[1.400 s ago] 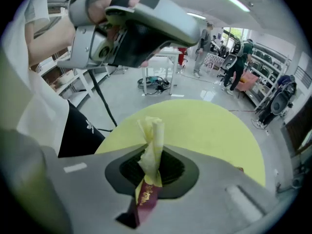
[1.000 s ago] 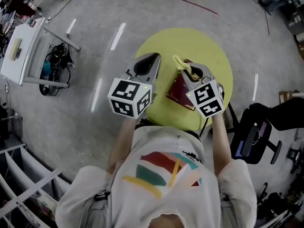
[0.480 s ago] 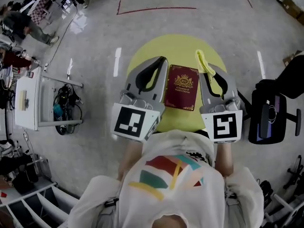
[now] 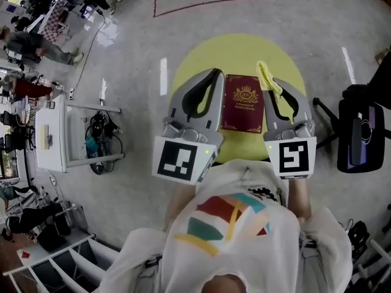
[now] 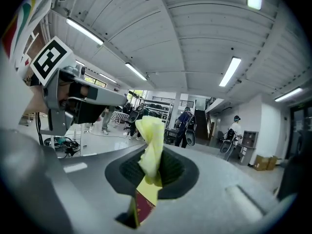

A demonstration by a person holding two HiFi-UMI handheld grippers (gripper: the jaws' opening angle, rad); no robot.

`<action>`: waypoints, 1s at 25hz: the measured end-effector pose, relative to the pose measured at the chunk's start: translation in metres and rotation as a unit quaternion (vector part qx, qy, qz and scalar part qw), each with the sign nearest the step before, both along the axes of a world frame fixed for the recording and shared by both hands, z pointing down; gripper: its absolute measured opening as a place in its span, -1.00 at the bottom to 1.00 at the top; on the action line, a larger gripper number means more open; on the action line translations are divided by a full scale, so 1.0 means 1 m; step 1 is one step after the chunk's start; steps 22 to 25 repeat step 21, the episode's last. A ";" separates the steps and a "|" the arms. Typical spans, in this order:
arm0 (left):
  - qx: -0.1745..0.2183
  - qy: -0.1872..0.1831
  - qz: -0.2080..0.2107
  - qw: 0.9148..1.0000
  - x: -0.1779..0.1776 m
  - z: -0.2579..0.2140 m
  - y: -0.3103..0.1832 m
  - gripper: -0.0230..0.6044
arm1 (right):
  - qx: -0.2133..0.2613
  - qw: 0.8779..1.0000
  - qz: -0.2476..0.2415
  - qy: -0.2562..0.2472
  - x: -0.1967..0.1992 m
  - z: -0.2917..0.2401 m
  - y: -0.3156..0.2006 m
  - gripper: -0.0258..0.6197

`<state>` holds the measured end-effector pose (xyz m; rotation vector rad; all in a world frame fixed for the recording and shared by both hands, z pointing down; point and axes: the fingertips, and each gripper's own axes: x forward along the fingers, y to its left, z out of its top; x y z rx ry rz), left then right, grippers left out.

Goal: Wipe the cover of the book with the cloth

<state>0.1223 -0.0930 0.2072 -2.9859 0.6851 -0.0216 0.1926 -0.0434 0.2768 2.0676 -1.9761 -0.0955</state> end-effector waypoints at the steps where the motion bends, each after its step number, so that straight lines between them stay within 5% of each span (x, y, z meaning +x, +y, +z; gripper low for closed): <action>1: 0.001 0.000 -0.002 1.000 -0.001 0.000 0.000 -0.86 | 0.002 1.000 0.001 -0.005 0.000 0.001 0.000 -0.83; 25: -0.007 -0.005 -0.013 1.000 -0.003 0.004 -0.007 -0.86 | 0.000 1.000 -0.007 -0.001 -0.001 0.005 -0.002 -0.83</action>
